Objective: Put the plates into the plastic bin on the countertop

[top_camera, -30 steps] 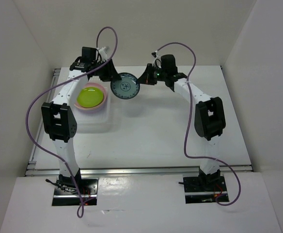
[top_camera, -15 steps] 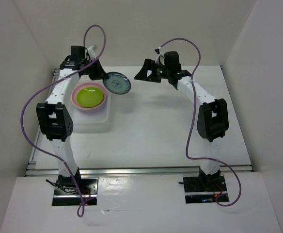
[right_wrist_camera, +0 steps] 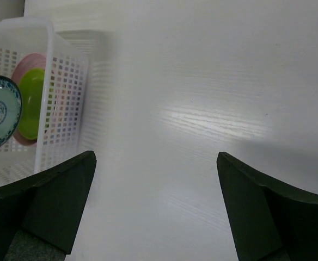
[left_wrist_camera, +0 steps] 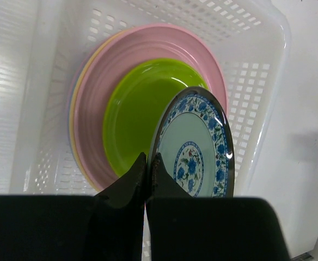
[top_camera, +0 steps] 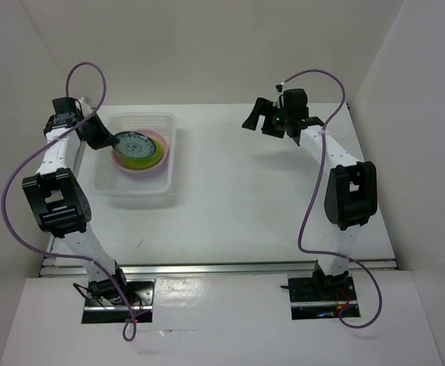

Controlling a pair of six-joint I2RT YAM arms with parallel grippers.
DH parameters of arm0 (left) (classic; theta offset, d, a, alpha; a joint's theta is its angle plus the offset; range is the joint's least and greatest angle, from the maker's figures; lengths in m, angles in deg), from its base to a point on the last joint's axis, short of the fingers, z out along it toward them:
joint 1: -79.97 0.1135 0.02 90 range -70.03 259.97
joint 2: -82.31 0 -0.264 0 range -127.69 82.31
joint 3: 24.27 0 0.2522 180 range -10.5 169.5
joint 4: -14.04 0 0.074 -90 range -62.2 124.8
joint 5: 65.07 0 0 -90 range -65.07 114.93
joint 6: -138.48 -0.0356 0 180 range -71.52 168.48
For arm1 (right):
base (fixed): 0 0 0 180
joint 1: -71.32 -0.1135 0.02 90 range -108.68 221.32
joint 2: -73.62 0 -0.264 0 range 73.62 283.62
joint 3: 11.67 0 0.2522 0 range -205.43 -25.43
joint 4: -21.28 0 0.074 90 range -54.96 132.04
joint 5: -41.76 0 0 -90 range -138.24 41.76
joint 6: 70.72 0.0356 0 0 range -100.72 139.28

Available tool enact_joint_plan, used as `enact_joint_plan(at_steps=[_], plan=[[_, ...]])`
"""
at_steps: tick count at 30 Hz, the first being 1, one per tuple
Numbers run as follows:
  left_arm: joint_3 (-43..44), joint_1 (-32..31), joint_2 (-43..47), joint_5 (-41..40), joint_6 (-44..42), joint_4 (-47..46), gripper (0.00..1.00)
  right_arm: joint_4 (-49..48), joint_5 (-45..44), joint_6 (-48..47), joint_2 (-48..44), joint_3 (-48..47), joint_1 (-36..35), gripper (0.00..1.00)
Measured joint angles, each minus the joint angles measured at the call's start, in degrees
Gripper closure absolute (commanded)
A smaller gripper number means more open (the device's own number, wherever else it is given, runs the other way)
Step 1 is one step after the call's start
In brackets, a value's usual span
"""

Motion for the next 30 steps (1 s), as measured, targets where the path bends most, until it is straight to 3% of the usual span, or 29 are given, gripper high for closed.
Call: enact_joint_plan(at_steps=[5,11,17,23,30], plan=[[-1.3,-1.1,-0.3,0.3,0.2,-2.6,1.00,0.4,-1.2,-0.2,0.0,0.1,-0.4,0.00],[-1.3,-1.4,-2.3,-0.1,0.3,-4.1,0.48,0.4,-2.1,-0.5,-0.3,0.8,-0.4,0.00],[-0.3,-1.6,-2.7,-3.3,-0.1,-3.0,0.24,0.6,-2.8,-1.1,-1.0,1.2,-0.4,0.00],[6.3,-3.8,-1.7,-7.9,-1.6,0.7,0.01,0.6,-3.3,-1.8,-2.6,1.2,-0.4,0.00],[12.7,-8.1,7.8,-11.7,-4.5,4.4,0.00,3.4,-9.1,-3.9,-4.7,0.0,-0.4,0.00]])
